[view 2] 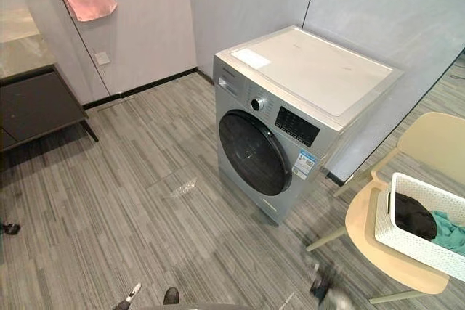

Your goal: Pick up the laundry basket with both hands and put the clothes into the washing machine.

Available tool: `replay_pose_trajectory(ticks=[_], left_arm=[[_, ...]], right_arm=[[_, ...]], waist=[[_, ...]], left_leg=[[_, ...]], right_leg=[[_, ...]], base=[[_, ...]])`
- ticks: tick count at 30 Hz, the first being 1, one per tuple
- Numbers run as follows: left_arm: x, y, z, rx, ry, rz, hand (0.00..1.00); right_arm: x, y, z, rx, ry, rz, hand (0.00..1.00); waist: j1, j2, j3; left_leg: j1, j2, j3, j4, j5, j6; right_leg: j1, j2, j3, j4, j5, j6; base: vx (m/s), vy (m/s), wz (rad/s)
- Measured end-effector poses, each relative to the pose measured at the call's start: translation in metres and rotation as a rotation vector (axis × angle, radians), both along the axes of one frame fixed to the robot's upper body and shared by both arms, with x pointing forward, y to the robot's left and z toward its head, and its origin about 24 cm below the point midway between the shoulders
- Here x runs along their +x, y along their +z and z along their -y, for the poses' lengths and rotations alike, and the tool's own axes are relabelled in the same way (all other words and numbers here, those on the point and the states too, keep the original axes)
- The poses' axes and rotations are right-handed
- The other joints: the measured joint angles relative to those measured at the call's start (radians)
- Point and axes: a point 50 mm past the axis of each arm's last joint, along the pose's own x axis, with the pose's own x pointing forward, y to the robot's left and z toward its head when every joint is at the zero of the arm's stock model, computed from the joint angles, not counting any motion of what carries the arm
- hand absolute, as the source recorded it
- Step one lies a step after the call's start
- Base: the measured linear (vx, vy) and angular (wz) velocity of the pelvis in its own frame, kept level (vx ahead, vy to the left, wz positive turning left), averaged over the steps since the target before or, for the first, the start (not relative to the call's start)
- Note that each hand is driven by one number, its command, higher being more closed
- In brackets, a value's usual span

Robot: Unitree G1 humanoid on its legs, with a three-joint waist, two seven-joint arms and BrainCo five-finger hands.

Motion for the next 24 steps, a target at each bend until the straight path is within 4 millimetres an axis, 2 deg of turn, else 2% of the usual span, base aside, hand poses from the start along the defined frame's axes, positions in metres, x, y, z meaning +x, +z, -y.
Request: replay_pose_trajectory(ticks=[1,2,3,4,6,8,10,12,14,15,17,18,22,24], left_arm=[[0.000,0.000,-0.001,0.002,-0.001,-0.002,0.00],[0.000,0.000,-0.001,0.003,-0.002,-0.001,0.00],[0.000,0.000,-0.001,0.003,-0.004,-0.001,0.00],[0.002,0.000,-0.001,0.003,-0.008,0.003,0.00],[0.006,0.000,0.001,0.002,-0.026,0.008,0.00],[0.013,0.000,0.004,-0.007,-0.033,0.028,0.00],[0.024,0.002,0.005,-0.010,-0.031,0.061,0.00],[0.044,0.006,0.010,-0.013,-0.036,0.146,0.00],[0.058,0.009,0.013,-0.015,-0.044,0.188,0.00],[0.065,0.011,0.014,-0.018,-0.031,0.221,0.00],[0.068,0.012,0.015,-0.023,-0.016,0.238,0.00],[0.071,0.013,0.016,-0.021,-0.010,0.246,0.00],[0.078,0.015,0.017,-0.018,0.009,0.268,0.00],[0.079,0.015,0.018,-0.014,0.017,0.275,0.00]], right_arm=[[0.026,0.025,0.011,-0.075,0.011,0.097,0.00],[0.038,0.037,0.016,-0.112,0.009,0.146,0.00],[0.061,0.062,0.022,-0.178,0.015,0.238,0.00],[0.077,0.078,0.024,-0.210,0.020,0.291,0.00],[0.107,0.105,0.020,-0.239,0.041,0.381,0.00],[0.125,0.123,0.013,-0.266,0.092,0.425,0.00],[0.147,0.141,0.001,-0.277,0.137,0.472,0.00],[0.172,0.169,-0.007,-0.313,0.196,0.520,0.00],[0.182,0.185,-0.006,-0.336,0.210,0.546,0.00],[0.191,0.200,-0.009,-0.342,0.219,0.575,0.00],[0.198,0.212,-0.009,-0.350,0.221,0.595,0.00],[0.201,0.225,-0.004,-0.361,0.210,0.617,0.00],[0.203,0.246,0.014,-0.387,0.170,0.639,0.00],[0.203,0.252,0.016,-0.376,0.155,0.653,0.00]], waist=[[0.001,0.006,0.015],[0.003,0.002,0.024],[0.008,0.005,0.055],[0.009,0.002,0.073],[0.024,0.008,0.114],[0.034,0.020,0.139],[0.053,0.031,0.172],[0.056,0.038,0.220],[0.058,0.040,0.256],[0.059,0.040,0.282],[0.060,0.040,0.297],[0.065,0.044,0.305],[0.076,0.052,0.333],[0.077,0.054,0.335]], left_leg=[[-0.021,0.000,-0.009,0.004,0.000,0.000],[-0.033,0.000,-0.012,0.006,0.000,0.000],[-0.055,0.000,-0.014,0.006,0.001,0.001],[-0.071,0.000,-0.016,0.007,0.003,0.003],[-0.096,0.000,-0.017,0.007,0.013,0.004],[-0.115,0.000,-0.021,0.007,0.035,0.003],[-0.125,-0.001,-0.024,0.008,0.049,0.012],[-0.158,-0.008,-0.024,0.026,0.054,0.017],[-0.165,-0.015,-0.027,0.038,0.053,0.018],[-0.168,-0.015,-0.029,0.042,0.051,0.020],[-0.177,-0.015,-0.034,0.044,0.050,0.020],[-0.195,-0.014,-0.035,0.046,0.050,0.020],[-0.208,-0.014,-0.036,0.045,0.051,0.020],[-0.221,-0.014,-0.036,0.044,0.052,0.021]], right_leg=[[-0.021,0.002,-0.007,0.011,-0.001,0.000],[-0.034,0.002,-0.009,0.015,-0.001,0.000],[-0.057,0.003,-0.015,0.024,0.001,0.002],[-0.069,0.003,-0.020,0.026,0.007,0.009],[-0.094,0.002,-0.021,0.025,0.015,0.015],[-0.111,0.002,-0.025,0.024,0.024,0.025],[-0.129,0.000,-0.042,0.026,0.038,0.038],[-0.146,-0.012,-0.081,0.028,0.053,0.049],[-0.147,-0.019,-0.089,0.034,0.054,0.048],[-0.148,-0.020,-0.096,0.042,0.054,0.048],[-0.155,-0.020,-0.105,0.044,0.054,0.047],[-0.176,-0.019,-0.107,0.052,0.054,0.047],[-0.205,-0.021,-0.109,0.076,0.055,0.046],[-0.220,-0.021,-0.109,0.078,0.056,0.045]], base=[[-0.05,-0.028,0.24],[-0.06,-0.022,0.17],[-0.07,-0.015,0.13],[-0.06,-0.011,0.13],[-0.02,-0.002,0.01],[0.03,-0.007,-0.05],[0.06,-0.017,-0.13],[0.05,-0.008,0.03],[0.03,0.006,0.17],[0.01,0.004,0.10],[-0.01,-0.006,0.06],[-0.03,-0.011,0.00],[-0.06,-0.004,-0.05],[-0.08,-0.005,-0.03]])
